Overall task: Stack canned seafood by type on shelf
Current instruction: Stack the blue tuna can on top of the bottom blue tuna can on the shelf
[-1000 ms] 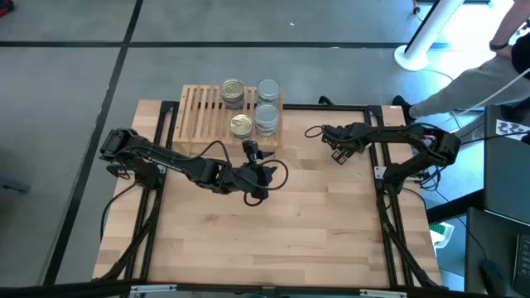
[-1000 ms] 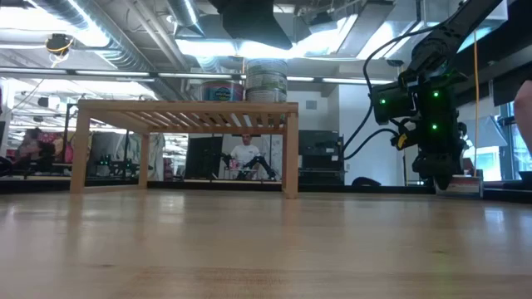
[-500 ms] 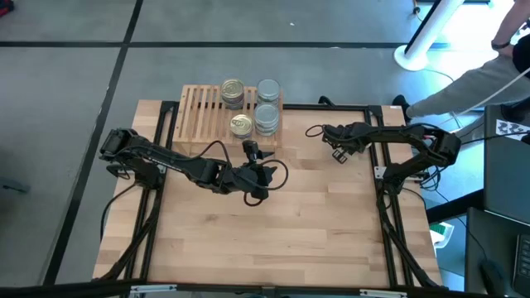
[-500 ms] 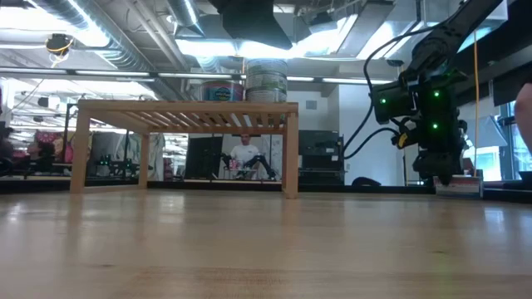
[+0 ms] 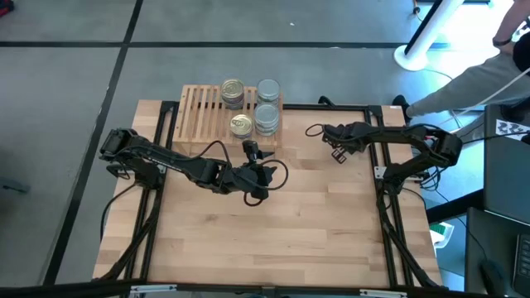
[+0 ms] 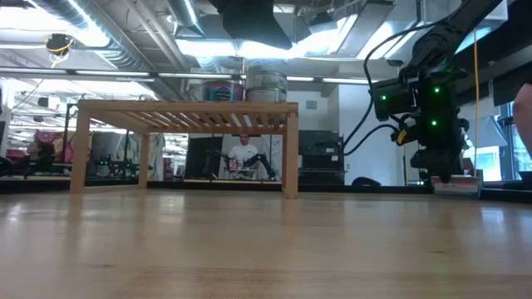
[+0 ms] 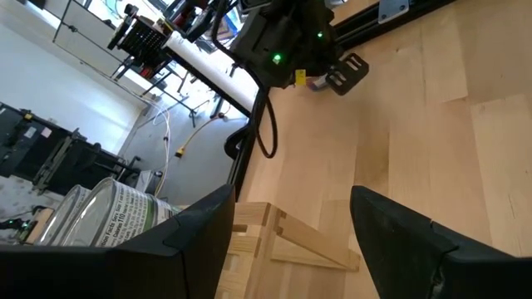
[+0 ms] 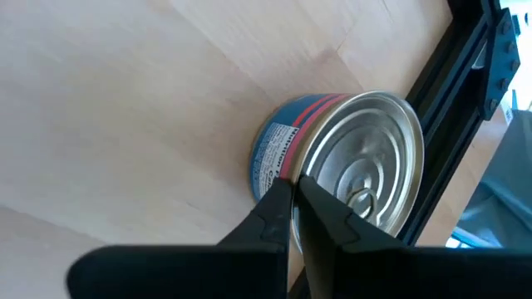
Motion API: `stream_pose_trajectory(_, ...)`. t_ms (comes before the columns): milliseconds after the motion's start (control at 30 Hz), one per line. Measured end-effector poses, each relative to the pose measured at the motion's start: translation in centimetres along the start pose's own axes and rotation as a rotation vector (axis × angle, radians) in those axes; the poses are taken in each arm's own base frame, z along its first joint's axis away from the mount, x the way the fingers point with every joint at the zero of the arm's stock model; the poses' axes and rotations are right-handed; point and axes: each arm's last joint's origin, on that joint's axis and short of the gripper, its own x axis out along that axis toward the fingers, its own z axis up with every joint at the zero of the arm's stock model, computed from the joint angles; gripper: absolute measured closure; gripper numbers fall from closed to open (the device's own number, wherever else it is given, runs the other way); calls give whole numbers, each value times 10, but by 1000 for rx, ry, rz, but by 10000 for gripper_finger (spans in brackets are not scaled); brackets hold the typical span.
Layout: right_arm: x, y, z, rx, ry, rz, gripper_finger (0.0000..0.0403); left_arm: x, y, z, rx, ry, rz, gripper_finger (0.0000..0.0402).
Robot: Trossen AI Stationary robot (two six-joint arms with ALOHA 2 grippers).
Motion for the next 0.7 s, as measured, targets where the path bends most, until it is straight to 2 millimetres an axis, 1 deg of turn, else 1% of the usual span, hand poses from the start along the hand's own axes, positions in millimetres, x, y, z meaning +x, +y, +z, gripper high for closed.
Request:
stream_pose_trajectory(167,-6,11,-5,-48,-18,9,388,0,0,0,0,0,0,164)
stream_pose_trajectory(467,-21,37,-19,-78,-72,32,388,0,0,0,0,0,0,164)
stream_pose_trajectory(567,-29,46,-23,-85,-89,68,388,0,0,0,0,0,0,164)
stream_pose_trajectory(700,-44,62,-28,-103,-126,136,388,0,0,0,0,0,0,164)
